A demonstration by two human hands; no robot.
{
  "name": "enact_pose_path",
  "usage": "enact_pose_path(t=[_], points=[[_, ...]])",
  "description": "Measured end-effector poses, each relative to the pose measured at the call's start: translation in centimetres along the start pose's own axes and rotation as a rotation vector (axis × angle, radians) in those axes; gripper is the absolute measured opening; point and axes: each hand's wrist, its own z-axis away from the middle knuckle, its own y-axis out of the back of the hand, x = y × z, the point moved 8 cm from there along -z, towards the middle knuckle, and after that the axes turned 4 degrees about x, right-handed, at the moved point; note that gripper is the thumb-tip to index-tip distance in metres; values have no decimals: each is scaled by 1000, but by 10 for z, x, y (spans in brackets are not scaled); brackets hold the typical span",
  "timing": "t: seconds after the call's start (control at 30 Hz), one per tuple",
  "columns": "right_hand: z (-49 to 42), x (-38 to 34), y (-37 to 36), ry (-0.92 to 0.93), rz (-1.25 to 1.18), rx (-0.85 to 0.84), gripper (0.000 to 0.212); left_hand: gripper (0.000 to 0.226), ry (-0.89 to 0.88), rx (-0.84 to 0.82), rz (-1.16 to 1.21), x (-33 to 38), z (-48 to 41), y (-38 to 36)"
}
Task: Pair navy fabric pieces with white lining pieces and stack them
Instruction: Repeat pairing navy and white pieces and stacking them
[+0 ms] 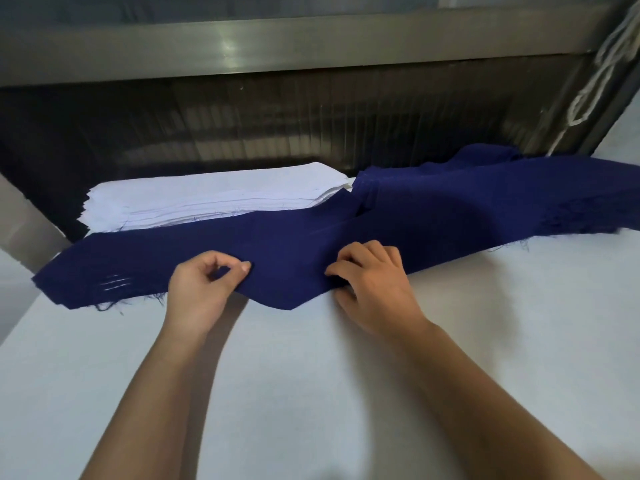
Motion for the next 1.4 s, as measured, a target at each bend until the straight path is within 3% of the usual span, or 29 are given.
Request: enact_pose_path(t=[0.37, 0.6, 0.77, 0.93, 1.07, 1.3, 1.4], points=[[13, -27, -34, 64, -330, -352, 16, 28, 22, -91, -292, -24, -13, 13], [5, -2, -19, -53, -245, -151, 16, 42, 234, 120, -507, -44, -17, 56], [5, 28, -18, -227, -161, -128, 20, 30, 274, 197, -746, -37, -10, 64], [8, 35, -23, -286, -173, -204, 21, 16, 27, 108, -554, -17, -13, 36], [9, 35, -22, -309, -212, -217, 20, 3, 158, 3, -548, -31, -11, 26], [8, 26, -26, -274, -347, -206, 19, 14, 285, 59, -686, -45, -12, 46], [9, 21, -30, -258, -392, -214, 19, 14, 260, 122, -667, -44, -13, 52]])
